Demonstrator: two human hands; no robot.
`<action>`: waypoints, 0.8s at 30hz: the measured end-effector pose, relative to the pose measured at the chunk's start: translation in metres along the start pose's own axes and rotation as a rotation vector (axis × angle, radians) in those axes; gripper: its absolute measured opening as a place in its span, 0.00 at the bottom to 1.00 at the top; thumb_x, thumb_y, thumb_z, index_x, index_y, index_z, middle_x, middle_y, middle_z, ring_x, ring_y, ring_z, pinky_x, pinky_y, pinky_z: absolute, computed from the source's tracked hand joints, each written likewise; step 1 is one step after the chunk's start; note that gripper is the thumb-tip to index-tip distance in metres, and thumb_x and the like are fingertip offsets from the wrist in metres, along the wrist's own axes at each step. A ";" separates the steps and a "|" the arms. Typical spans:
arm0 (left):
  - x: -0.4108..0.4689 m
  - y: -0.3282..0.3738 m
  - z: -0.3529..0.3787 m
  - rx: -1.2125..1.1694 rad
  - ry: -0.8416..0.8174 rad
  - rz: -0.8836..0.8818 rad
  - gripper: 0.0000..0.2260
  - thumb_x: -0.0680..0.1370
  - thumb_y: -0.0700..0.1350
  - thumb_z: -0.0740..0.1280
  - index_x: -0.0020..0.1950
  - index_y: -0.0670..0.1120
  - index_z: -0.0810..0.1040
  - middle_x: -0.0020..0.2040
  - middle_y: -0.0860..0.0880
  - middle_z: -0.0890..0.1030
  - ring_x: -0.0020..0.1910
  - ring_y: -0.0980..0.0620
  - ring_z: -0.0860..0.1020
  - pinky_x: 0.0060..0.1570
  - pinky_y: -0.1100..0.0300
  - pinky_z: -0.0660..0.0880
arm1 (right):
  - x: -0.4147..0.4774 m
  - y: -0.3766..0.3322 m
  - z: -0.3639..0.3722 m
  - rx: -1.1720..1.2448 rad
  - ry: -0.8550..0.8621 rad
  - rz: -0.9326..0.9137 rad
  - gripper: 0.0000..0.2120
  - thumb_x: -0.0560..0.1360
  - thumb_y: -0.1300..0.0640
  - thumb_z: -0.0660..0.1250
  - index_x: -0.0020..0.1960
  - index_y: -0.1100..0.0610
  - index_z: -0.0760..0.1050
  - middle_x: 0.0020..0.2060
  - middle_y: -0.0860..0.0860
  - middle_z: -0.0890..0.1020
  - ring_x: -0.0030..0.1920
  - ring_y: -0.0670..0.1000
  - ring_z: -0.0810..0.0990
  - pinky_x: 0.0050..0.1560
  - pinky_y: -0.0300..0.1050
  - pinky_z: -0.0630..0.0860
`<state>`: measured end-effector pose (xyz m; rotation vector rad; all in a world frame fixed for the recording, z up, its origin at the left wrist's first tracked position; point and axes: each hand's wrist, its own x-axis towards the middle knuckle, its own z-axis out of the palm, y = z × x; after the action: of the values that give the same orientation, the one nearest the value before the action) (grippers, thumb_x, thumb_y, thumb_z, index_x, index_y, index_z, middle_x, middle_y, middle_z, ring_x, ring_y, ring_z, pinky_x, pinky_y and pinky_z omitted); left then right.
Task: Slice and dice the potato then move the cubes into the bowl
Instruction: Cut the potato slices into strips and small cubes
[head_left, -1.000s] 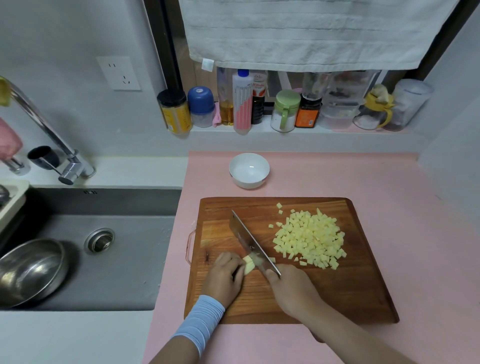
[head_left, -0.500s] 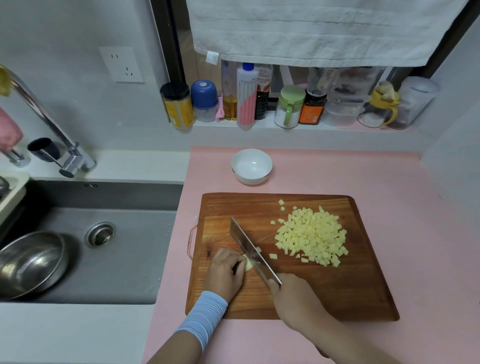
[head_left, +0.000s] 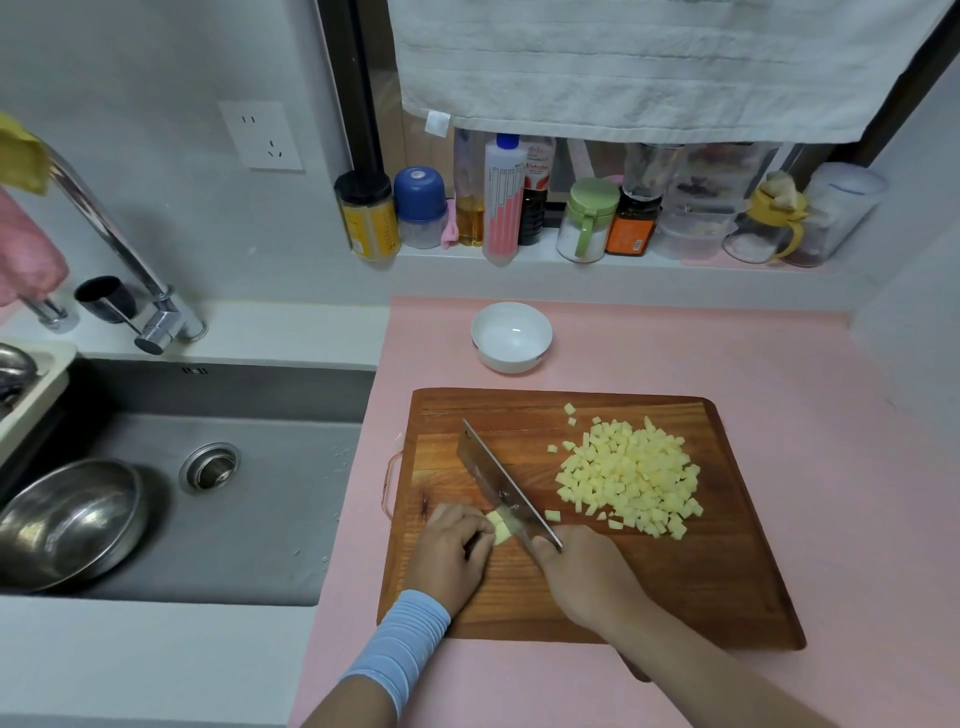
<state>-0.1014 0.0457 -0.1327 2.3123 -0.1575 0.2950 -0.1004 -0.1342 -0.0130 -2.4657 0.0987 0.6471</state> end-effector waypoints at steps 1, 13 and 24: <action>0.000 0.000 0.000 0.001 -0.001 -0.005 0.06 0.72 0.39 0.75 0.43 0.48 0.82 0.45 0.57 0.80 0.49 0.57 0.74 0.56 0.71 0.66 | -0.002 0.000 -0.001 -0.004 0.011 -0.004 0.15 0.83 0.45 0.59 0.42 0.50 0.77 0.37 0.46 0.82 0.40 0.49 0.81 0.40 0.47 0.75; -0.009 -0.003 -0.003 0.060 0.032 0.014 0.06 0.72 0.39 0.74 0.42 0.48 0.79 0.42 0.56 0.76 0.46 0.55 0.72 0.54 0.64 0.69 | -0.031 0.002 0.010 -0.109 -0.001 0.013 0.17 0.84 0.46 0.57 0.37 0.47 0.69 0.35 0.46 0.79 0.41 0.49 0.81 0.43 0.47 0.76; -0.006 -0.001 -0.005 0.094 0.001 0.015 0.06 0.73 0.41 0.75 0.42 0.49 0.79 0.41 0.55 0.78 0.46 0.54 0.73 0.53 0.61 0.70 | -0.004 -0.010 0.014 -0.048 -0.029 0.045 0.13 0.83 0.46 0.60 0.49 0.51 0.79 0.40 0.46 0.82 0.44 0.50 0.82 0.44 0.46 0.77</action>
<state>-0.1077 0.0499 -0.1316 2.4052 -0.1638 0.3174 -0.1078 -0.1180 -0.0159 -2.5061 0.1295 0.7121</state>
